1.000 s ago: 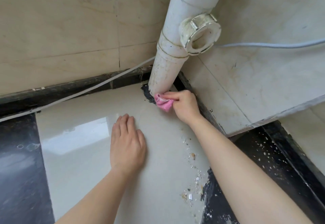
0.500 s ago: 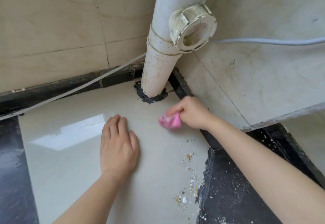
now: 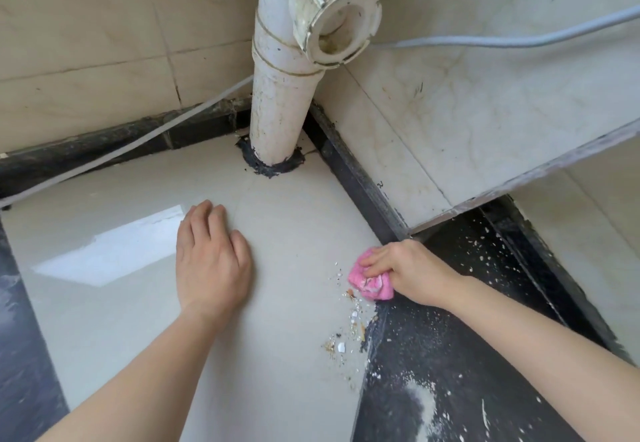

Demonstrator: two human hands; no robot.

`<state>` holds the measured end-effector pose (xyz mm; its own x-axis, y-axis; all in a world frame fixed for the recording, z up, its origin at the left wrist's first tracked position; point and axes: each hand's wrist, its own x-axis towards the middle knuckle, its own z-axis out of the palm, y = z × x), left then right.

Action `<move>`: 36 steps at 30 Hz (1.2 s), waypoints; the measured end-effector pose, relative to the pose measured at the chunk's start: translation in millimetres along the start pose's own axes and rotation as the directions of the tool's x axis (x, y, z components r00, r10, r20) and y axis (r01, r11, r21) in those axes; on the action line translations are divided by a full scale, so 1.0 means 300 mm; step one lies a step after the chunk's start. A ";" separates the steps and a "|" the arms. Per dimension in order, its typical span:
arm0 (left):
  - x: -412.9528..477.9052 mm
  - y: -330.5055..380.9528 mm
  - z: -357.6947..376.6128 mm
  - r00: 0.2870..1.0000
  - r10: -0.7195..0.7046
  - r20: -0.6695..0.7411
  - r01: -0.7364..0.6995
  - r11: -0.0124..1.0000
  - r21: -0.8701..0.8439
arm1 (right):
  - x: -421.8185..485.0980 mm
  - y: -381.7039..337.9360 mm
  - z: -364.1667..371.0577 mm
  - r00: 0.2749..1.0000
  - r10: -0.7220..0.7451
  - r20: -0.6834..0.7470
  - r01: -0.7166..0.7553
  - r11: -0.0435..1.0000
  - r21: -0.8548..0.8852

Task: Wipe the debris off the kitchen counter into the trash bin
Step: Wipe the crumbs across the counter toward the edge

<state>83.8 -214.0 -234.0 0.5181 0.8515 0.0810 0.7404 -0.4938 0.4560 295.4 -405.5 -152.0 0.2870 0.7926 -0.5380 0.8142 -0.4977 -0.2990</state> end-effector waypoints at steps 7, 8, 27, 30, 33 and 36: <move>0.002 -0.005 0.006 0.999 0.036 -0.010 -0.036 0.999 0.011 | 0.072 -0.124 -0.140 0.997 0.070 -0.024 -0.062 0.966 0.252; 0.002 -0.003 0.005 0.999 0.029 -0.012 -0.029 1.000 0.004 | 0.129 -0.165 -0.140 0.995 0.041 -0.096 -0.014 0.963 0.269; 0.002 -0.014 0.014 0.997 0.066 -0.030 -0.067 0.997 -0.039 | -0.133 -0.049 0.033 0.937 0.207 0.282 -0.229 0.972 0.046; 0.004 -0.019 0.019 0.996 0.079 -0.029 -0.080 0.996 -0.044 | -0.053 -0.121 -0.007 0.974 0.179 0.138 -0.204 0.959 0.195; 0.010 -0.028 0.025 0.994 0.103 -0.031 -0.104 0.994 -0.025 | 0.074 -0.253 0.006 0.998 0.058 -0.038 -0.043 0.943 0.329; 0.009 -0.036 0.026 0.992 0.121 -0.046 -0.122 0.992 -0.025 | 0.128 -0.337 0.077 0.997 0.009 -0.080 0.018 0.944 0.328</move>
<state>80.4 -207.7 -245.6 0.5834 0.7929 0.1760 0.6608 -0.5893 0.4648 212.4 -333.0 -160.6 0.3339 0.8139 -0.4755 0.6084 -0.5714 -0.5508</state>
